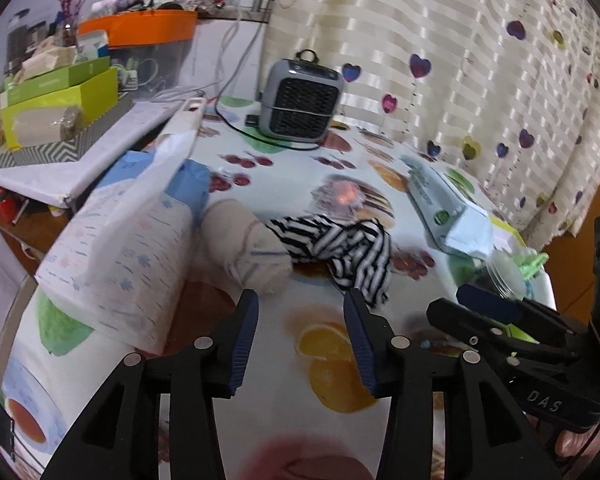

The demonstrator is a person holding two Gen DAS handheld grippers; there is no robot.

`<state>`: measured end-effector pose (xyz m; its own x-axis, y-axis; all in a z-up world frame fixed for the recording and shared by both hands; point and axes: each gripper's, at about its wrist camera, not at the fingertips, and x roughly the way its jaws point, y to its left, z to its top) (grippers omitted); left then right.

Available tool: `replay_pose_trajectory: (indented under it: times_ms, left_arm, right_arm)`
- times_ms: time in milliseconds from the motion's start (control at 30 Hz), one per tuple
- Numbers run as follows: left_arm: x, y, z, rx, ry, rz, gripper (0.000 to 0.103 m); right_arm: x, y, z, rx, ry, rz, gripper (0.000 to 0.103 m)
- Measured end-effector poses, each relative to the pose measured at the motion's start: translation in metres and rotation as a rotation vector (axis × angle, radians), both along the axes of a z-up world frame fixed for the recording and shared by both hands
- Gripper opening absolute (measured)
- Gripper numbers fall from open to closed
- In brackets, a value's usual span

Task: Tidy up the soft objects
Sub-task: 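Grasp black-and-white striped sock with right tool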

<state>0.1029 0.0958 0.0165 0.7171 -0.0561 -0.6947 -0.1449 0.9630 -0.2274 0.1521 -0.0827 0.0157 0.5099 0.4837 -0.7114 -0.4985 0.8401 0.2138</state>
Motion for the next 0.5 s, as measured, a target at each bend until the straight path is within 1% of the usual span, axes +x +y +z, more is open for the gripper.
replay_pose_trajectory:
  times_ms: [167, 500]
  left_arm:
    - [0.011, 0.009, -0.002, 0.001, 0.005, 0.039, 0.046]
    - [0.035, 0.014, -0.014, -0.011, 0.04, 0.091, 0.047]
  right_arm:
    - [0.018, 0.012, -0.012, 0.001, 0.025, 0.002, 0.052]
    - [0.047, 0.026, -0.03, -0.009, 0.056, -0.018, 0.052]
